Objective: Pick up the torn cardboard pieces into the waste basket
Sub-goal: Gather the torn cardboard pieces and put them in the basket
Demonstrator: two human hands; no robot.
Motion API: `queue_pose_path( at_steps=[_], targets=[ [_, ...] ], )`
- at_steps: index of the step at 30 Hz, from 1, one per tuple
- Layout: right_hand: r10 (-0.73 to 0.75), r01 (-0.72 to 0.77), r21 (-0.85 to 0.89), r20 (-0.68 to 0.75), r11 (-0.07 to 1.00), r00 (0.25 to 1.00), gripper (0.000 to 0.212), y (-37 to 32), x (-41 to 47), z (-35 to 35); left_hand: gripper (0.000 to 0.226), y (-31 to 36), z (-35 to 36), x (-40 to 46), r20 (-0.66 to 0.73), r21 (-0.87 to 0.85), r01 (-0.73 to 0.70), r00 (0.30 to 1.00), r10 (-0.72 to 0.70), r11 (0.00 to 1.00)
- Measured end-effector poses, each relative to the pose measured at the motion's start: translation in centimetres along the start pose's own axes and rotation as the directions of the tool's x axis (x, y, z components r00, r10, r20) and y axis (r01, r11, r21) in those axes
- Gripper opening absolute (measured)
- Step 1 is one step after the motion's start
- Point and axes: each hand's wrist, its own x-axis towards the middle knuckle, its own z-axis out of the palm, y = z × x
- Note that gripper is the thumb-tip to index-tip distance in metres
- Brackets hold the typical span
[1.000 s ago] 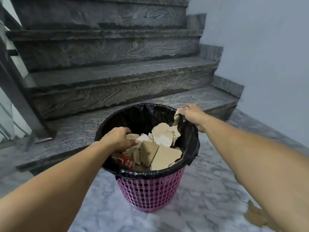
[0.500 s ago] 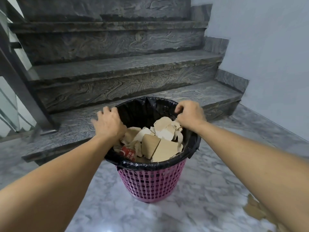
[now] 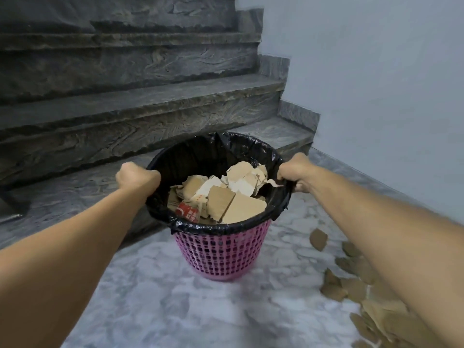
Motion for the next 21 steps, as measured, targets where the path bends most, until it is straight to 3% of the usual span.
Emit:
queue_pose_path(
  at_steps=[4, 8, 13, 18, 21],
  targets=[
    [0.058, -0.046, 0.223, -0.045, 0.974, 0.997, 0.032, 0.5, 2.1, -4.9, 0.030, 4.0, 5.1, -2.1, 0.155, -0.173, -0.029, 0.986, 0.056, 0.985],
    [0.045, -0.002, 0.254, -0.163, 0.967, 0.986, 0.020, 1.8, 6.1, -9.0, 0.037, 7.8, 11.2, -4.6, 0.236, -0.250, -0.113, 0.956, 0.174, 0.962],
    [0.109, -0.047, 0.384, -0.142, 0.922, 0.984, 0.016, 4.1, 11.8, -13.6, 0.056, 12.1, 18.9, -5.9, 0.366, -0.193, -0.230, 0.885, 0.287, 0.954],
    [0.175, -0.069, 0.381, -0.249, 0.922, 0.953, 0.023, 8.9, 20.8, -18.8, 0.060, 17.2, 25.4, -8.1, 0.415, -0.103, -0.353, 0.834, 0.362, 0.930],
    [0.225, -0.111, 0.378, -0.271, 0.919, 0.936, 0.017, 9.1, 20.0, -20.1, 0.063, 19.7, 27.3, -9.5, 0.443, 0.033, -0.439, 0.812, 0.381, 0.898]
  ],
)
